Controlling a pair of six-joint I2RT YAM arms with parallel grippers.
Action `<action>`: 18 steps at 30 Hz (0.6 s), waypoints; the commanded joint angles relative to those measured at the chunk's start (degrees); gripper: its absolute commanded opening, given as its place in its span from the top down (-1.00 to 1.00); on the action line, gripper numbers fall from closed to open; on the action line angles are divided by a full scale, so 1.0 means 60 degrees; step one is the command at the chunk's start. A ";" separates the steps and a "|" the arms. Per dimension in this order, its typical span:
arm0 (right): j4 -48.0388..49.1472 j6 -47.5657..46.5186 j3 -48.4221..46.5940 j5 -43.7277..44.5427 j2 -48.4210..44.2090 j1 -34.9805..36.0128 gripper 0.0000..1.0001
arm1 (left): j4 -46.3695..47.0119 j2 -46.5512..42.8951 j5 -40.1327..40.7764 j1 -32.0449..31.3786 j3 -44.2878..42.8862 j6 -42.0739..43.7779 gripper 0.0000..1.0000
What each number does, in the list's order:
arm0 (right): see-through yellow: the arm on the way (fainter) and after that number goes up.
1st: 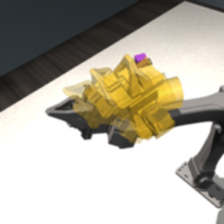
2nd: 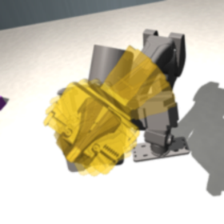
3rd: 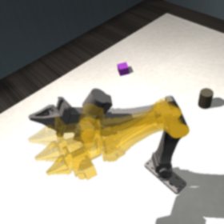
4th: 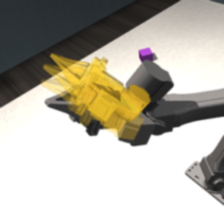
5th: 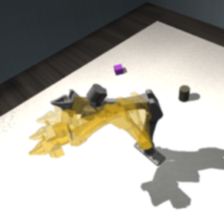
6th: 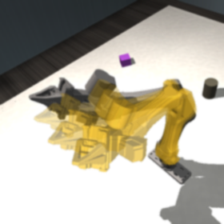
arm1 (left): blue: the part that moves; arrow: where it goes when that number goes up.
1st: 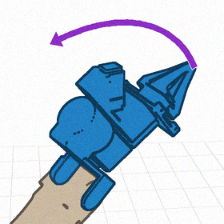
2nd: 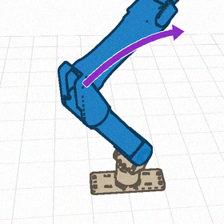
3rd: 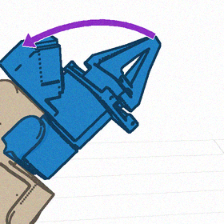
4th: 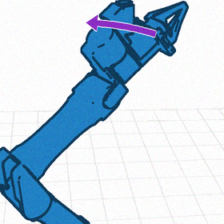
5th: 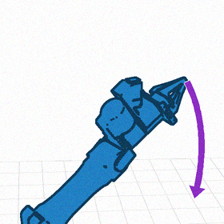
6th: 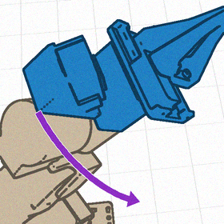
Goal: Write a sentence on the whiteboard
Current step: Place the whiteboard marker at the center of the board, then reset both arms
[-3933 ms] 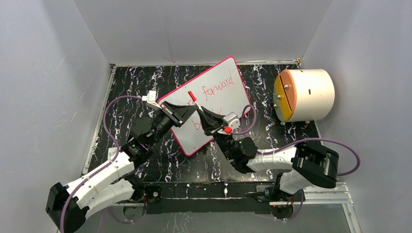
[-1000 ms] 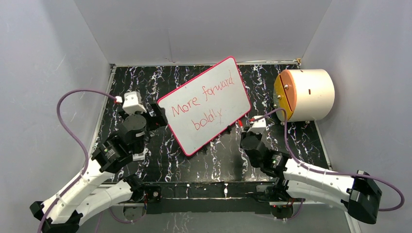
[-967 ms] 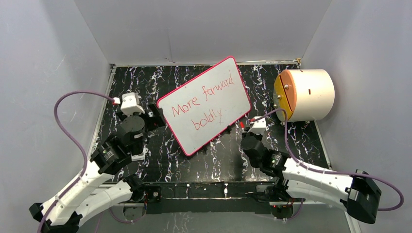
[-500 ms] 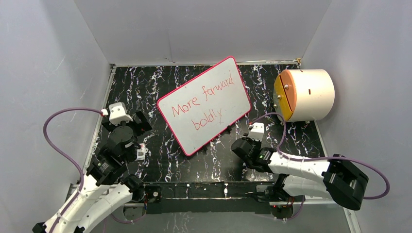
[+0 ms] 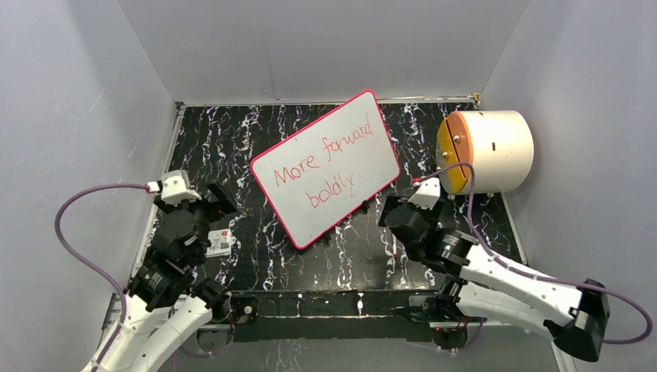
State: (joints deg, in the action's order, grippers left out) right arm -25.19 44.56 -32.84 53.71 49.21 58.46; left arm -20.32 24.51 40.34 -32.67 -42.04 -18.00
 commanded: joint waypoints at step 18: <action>-0.1443 -0.4025 -0.2419 0.1614 -0.4213 -0.0054 -0.97 | 0.0339 -0.3482 -0.0983 0.0068 0.0725 0.0753 -0.80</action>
State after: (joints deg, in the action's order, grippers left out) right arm -33.36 23.55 -45.21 60.93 26.39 58.46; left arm -19.73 4.10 35.22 -32.45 -38.74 -14.13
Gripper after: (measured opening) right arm 0.985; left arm 0.896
